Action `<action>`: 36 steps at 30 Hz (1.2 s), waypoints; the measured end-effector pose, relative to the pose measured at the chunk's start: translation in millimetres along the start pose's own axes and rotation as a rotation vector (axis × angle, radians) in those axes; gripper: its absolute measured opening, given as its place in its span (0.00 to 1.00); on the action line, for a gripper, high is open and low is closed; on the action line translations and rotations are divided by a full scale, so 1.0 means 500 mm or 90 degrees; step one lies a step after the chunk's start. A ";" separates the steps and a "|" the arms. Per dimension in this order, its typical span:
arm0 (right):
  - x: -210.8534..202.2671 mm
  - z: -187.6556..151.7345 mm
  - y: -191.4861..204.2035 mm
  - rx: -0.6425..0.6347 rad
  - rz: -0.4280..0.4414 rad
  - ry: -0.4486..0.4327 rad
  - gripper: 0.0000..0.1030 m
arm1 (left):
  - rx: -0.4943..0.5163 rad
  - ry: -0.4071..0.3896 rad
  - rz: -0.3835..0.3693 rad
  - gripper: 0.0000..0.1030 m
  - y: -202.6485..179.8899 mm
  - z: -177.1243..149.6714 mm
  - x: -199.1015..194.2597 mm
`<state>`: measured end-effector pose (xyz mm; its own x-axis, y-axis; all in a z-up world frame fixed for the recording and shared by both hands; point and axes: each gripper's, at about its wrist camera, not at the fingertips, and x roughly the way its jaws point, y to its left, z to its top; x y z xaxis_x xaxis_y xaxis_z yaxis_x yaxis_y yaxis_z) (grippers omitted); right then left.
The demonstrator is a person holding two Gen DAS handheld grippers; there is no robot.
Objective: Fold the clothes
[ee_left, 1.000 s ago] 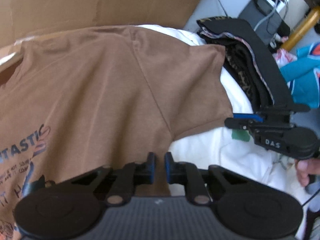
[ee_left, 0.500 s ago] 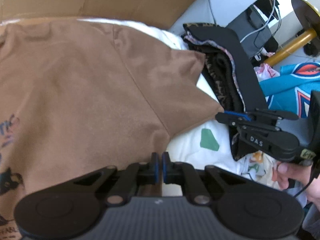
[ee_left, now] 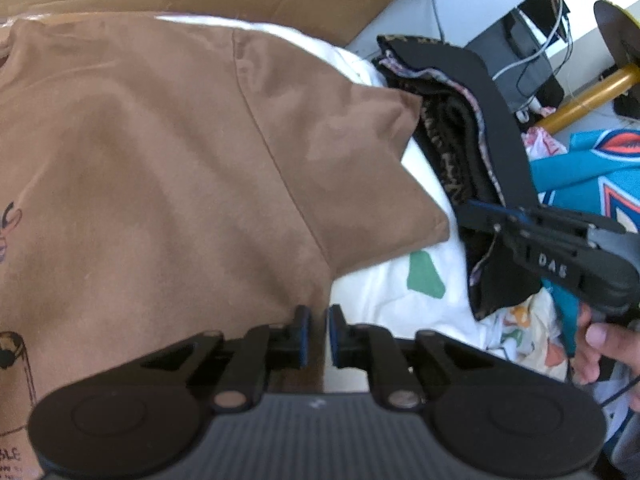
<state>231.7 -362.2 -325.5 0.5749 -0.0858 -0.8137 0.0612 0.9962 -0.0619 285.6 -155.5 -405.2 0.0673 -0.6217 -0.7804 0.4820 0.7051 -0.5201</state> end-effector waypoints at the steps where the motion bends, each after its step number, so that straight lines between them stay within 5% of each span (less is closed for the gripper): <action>1: -0.001 0.005 0.001 0.010 0.017 -0.012 0.04 | 0.000 -0.005 -0.003 0.12 0.000 0.000 -0.006; 5: 0.028 0.012 0.027 -0.006 0.030 -0.021 0.25 | -0.010 -0.027 -0.005 0.12 0.008 0.005 -0.042; 11: 0.087 0.018 0.024 0.004 0.039 -0.007 0.26 | -0.010 -0.065 0.023 0.16 0.046 0.008 -0.123; 20: 0.105 -0.015 0.044 -0.057 -0.030 0.050 0.25 | -0.064 -0.102 0.149 0.27 0.176 -0.001 -0.282; 25: 0.086 -0.024 0.040 -0.021 -0.036 0.013 0.25 | -0.089 -0.120 0.208 0.41 0.225 -0.022 -0.365; 36: -0.009 -0.065 0.047 0.039 0.078 -0.068 0.27 | -0.155 -0.153 0.285 0.47 0.280 -0.037 -0.444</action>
<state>203.9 -338.0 -342.2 0.6648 0.0322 -0.7463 0.0325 0.9969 0.0719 321.7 87.2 -311.3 0.4297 -0.2843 -0.8570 0.1477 0.9585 -0.2439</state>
